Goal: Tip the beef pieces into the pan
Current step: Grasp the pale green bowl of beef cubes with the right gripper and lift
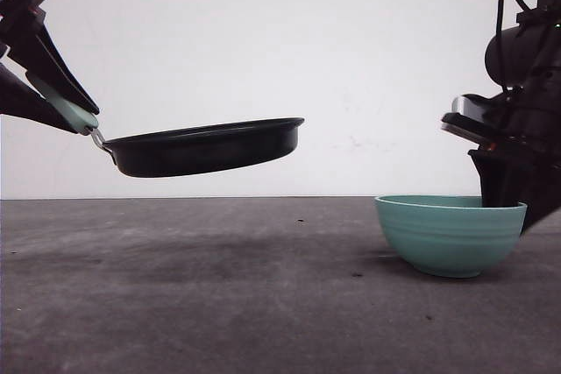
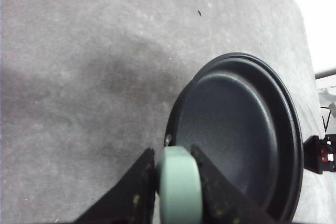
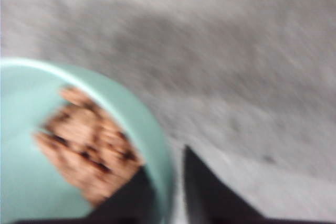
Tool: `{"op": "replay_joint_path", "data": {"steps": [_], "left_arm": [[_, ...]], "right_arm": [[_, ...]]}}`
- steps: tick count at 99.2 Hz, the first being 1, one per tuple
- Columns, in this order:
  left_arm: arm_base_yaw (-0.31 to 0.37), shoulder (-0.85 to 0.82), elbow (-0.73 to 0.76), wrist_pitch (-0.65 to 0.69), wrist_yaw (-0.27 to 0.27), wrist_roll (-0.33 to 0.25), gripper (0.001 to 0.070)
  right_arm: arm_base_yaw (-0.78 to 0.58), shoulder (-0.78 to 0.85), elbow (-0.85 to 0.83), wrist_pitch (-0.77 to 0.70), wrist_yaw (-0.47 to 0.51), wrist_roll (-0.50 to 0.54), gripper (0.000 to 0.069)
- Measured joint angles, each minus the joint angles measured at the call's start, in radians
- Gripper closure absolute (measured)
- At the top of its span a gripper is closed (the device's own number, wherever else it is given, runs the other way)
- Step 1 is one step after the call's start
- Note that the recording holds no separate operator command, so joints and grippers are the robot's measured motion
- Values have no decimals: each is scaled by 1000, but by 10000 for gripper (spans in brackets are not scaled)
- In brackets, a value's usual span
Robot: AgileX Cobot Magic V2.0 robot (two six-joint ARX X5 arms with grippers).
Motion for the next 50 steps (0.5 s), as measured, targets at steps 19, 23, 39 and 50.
{"op": "replay_joint_path", "data": {"steps": [19, 23, 39, 50], "left_arm": [[-20, -2, 0, -45, -2, 25, 650], [-31, -2, 0, -64, -3, 38, 650], [-104, -2, 18, -163, -41, 101, 650], [-131, 7, 68, -187, -43, 117, 650]], "right_arm": [[14, -11, 0, 11, -15, 1, 674], [21, -32, -2, 23, -13, 3, 674], [87, -225, -4, 175, 40, 50, 674], [149, -364, -3, 319, 91, 100, 674]]}}
